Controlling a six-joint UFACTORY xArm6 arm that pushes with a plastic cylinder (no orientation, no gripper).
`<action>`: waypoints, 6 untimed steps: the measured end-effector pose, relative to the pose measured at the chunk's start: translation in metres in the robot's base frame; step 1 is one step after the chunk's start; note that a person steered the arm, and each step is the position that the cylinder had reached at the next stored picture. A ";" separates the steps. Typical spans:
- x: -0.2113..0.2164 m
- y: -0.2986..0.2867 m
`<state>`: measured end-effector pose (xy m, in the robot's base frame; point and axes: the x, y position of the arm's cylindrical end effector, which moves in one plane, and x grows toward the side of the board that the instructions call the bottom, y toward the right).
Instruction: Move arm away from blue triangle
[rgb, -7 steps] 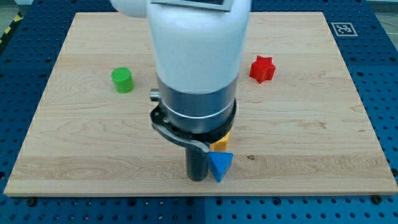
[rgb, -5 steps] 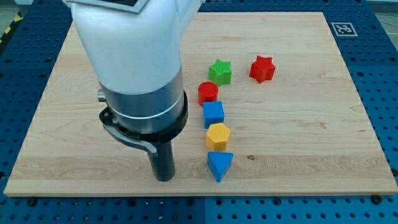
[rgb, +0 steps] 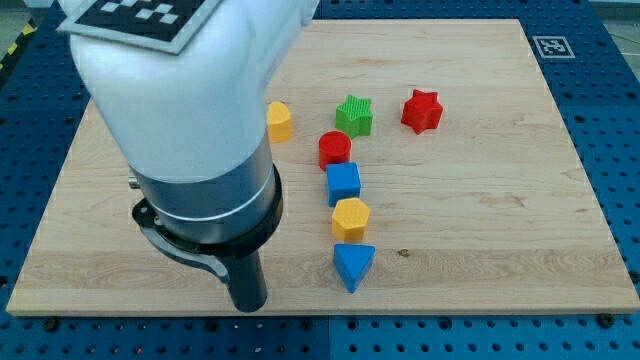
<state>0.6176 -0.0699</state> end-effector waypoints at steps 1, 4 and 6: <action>0.001 0.030; 0.001 0.033; 0.001 0.032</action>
